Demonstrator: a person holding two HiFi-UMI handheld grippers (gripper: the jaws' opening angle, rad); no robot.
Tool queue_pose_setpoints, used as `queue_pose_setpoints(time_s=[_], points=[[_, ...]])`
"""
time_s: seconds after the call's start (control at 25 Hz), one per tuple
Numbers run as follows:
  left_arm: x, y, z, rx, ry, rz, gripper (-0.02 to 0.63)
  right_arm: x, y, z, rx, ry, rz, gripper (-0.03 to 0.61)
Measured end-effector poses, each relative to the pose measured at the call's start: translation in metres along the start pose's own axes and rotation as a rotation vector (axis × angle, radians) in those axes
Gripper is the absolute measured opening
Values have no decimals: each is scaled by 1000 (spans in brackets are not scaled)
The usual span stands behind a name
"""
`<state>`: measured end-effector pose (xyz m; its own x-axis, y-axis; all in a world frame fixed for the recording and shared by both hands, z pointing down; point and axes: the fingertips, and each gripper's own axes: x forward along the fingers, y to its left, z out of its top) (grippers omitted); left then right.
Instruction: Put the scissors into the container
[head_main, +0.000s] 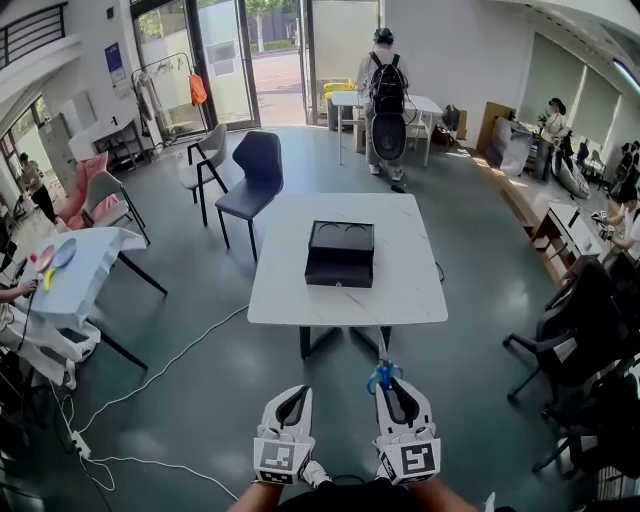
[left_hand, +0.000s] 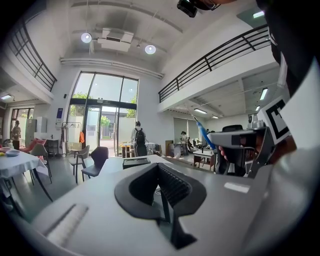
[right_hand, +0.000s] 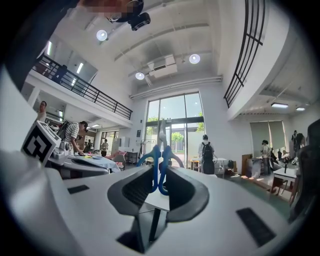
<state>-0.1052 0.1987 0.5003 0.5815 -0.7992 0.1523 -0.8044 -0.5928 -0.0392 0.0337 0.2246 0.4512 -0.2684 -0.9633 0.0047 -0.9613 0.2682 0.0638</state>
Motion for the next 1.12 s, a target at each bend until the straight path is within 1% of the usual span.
queue_pose_setpoints(time_s=[0.2,0.28,0.4,0.52,0.76,1.12], points=[[-19,25,-7,17,-9,-8,8,8,21,-1,-20,-9,-20,83],[-21,33,-12,20,0,-5,8,12,24,1,-27,-1,-22,82],[-17,42,-21,-2,23,-4,8,16,24,0,-24,8,-33,81],[-8,45,-21,-24,33,-7,8,24,20,0,-21,9,-37,81],[23,52,-10,-25,29,-11,8,51,1,4,-26,0,-36,81],[85,52,5,-20,26,-2,8,97,-49,8,-16,-30,-31,81]])
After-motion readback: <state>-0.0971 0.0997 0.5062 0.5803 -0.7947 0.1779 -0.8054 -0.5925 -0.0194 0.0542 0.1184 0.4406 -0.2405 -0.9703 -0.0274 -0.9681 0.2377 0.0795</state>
